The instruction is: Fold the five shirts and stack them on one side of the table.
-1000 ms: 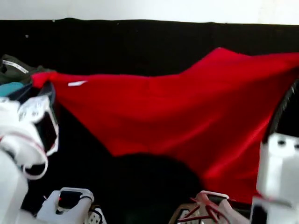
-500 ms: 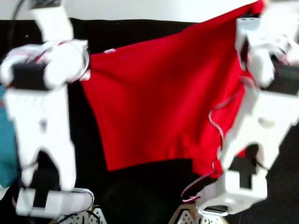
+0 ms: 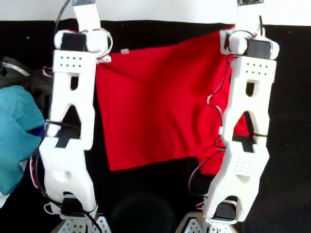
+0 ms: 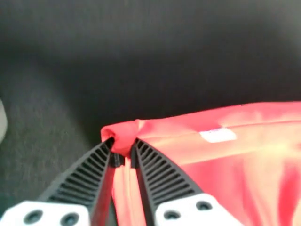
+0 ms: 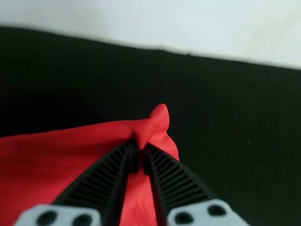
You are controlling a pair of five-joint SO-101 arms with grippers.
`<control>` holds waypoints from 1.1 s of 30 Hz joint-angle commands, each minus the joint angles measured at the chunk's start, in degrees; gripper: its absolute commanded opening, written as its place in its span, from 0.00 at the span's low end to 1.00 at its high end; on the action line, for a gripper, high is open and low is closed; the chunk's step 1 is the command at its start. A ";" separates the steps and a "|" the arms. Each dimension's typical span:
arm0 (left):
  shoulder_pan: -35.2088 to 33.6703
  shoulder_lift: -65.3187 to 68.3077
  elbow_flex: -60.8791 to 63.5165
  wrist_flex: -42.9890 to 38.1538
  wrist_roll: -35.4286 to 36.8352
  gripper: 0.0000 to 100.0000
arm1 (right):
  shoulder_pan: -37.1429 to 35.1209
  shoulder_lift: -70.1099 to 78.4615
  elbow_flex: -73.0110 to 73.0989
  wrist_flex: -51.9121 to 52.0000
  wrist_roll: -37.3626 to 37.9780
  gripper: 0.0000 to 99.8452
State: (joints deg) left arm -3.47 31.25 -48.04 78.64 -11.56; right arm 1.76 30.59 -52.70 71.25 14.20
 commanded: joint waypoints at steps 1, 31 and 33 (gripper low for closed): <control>0.40 1.19 -3.65 7.21 -0.53 0.01 | -0.13 0.31 -0.48 8.57 0.44 0.01; 6.11 -30.46 51.38 6.77 -0.62 0.01 | 6.46 -36.18 58.59 11.82 6.15 0.01; 6.02 -32.31 55.69 4.84 -0.70 0.01 | 6.81 -42.33 67.82 7.43 7.74 0.01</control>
State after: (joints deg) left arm 2.15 3.82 2.95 86.29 -11.56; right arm 7.56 -1.49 1.63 84.62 19.82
